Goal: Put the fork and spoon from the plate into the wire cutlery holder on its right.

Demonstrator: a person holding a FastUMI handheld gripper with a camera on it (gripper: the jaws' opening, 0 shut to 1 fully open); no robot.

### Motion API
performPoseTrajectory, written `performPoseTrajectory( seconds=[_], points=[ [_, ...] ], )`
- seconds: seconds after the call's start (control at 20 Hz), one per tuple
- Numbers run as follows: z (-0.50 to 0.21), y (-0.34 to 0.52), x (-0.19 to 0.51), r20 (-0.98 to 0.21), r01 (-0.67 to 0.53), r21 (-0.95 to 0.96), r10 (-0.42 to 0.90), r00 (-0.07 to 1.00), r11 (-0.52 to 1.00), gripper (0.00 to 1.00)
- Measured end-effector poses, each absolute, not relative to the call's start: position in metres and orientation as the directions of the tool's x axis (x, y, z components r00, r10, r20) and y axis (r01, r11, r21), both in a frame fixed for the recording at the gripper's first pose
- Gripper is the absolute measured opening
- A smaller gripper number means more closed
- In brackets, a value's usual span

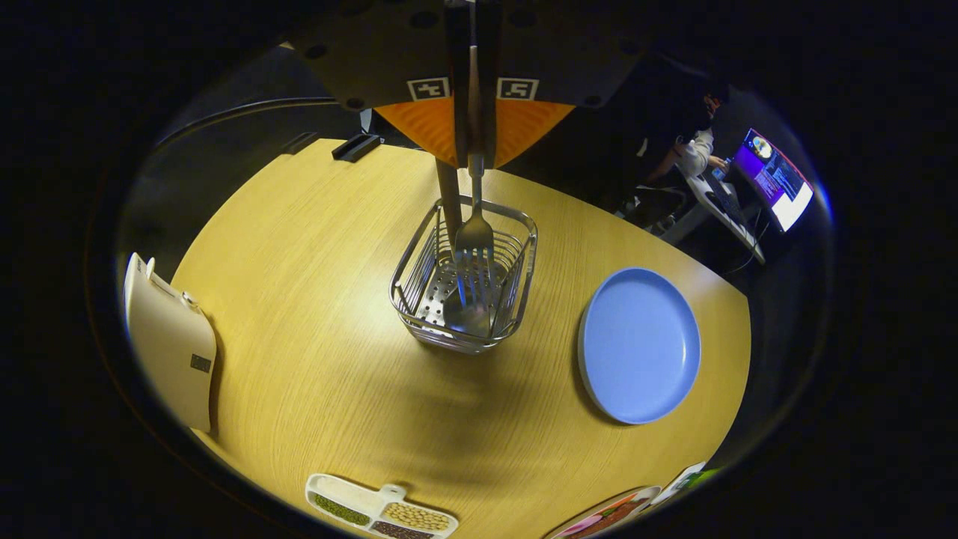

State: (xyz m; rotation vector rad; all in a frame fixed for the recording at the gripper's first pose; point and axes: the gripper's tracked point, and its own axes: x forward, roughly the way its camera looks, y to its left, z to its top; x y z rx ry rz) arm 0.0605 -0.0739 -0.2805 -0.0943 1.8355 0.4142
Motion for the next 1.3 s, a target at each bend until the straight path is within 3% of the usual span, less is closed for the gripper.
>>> performPoseTrajectory(
  seconds=[0.5, 0.6, 0.75, 0.85, 0.9, 0.95, 1.1, 1.15, 1.3],
  points=[
    [-0.283, -0.07, 0.079, -0.957, -0.258, 0.24, 0.183, -0.226, 0.936, 0.15],
    [-0.28, -0.069, 0.085, -0.964, -0.264, 0.239, 0.196, -0.181, 0.934, 0.1],
    [-0.272, -0.06, 0.099, -0.963, -0.255, 0.27, 0.26, -0.074, 0.929, 0.11],
    [-0.262, -0.058, 0.109, -0.954, -0.244, 0.286, 0.3, 0.022, 0.927, 0.25],
    [-0.259, -0.055, 0.113, -0.944, -0.231, 0.298, 0.322, 0.075, 0.926, 0.4],
    [-0.253, -0.054, 0.117, -0.929, -0.221, 0.315, 0.348, 0.13, 0.923, 0.47],
    [-0.24, -0.062, 0.128, -0.888, -0.226, 0.272, 0.335, 0.314, 0.935, 0.92],
    [-0.232, -0.065, 0.129, -0.871, -0.231, 0.253, 0.325, 0.369, 0.939, 0.99],
    [-0.213, -0.067, 0.125, -0.803, -0.209, 0.23, 0.307, 0.511, 0.95, 1.0]
  ],
)
